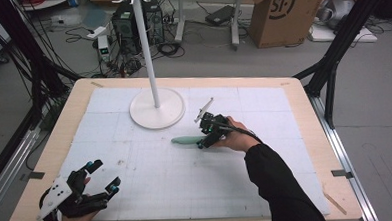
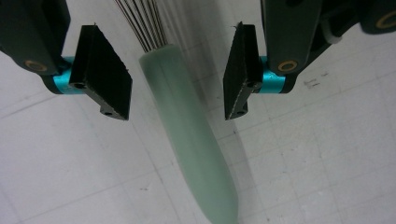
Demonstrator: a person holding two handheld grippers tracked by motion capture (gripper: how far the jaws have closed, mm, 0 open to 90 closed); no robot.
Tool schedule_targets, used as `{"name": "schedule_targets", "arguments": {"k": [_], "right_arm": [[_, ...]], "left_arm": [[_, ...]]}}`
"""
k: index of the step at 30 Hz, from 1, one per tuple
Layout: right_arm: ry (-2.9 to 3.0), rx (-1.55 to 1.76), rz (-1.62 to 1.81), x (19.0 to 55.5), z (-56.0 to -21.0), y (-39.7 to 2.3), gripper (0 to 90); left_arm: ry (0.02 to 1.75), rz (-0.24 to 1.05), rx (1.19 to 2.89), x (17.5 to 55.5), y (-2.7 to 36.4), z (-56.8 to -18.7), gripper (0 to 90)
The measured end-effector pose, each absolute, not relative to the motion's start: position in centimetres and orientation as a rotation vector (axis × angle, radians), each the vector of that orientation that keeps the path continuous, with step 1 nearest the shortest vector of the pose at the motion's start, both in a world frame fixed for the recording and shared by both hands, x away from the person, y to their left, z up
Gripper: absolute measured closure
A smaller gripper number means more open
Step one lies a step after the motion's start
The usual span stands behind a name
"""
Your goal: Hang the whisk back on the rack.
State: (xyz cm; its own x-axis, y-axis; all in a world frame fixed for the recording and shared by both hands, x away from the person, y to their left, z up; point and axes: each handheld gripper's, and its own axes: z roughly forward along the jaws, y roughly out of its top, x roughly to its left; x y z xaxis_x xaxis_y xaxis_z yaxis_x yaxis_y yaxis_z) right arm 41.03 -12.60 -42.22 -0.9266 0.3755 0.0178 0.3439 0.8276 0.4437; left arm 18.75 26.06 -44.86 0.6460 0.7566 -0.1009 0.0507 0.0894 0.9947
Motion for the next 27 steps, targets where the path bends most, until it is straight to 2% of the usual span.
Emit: {"name": "schedule_targets", "arguments": {"k": [10, 11, 12, 17, 24, 27], "right_arm": [[3.001, 0.541, 0.574, 41.1, -43.2, -10.6, 47.3], [3.001, 0.520, 0.587, 41.3, -43.2, -10.6, 48.4], [3.002, 0.550, 0.579, 41.4, -43.2, -10.7, 54.9], [2.995, 0.506, 0.574, 41.4, -43.2, -10.7, 57.9], [3.046, 0.432, 0.500, 41.4, -42.9, -10.0, 69.2], [3.059, 0.402, 0.460, 41.7, -42.7, -9.6, 69.4]], "left_arm": [[0.738, 0.604, 1.389, 18.6, 26.2, -44.8, 16.3], [0.739, 0.605, 1.387, 18.6, 26.2, -44.8, 16.3], [0.740, 0.609, 1.386, 18.6, 26.2, -44.8, 16.4], [0.740, 0.607, 1.383, 18.5, 26.2, -44.7, 16.3], [0.746, 0.612, 1.380, 18.5, 26.3, -44.7, 16.4], [0.748, 0.614, 1.379, 18.5, 26.4, -44.7, 16.4]]}}
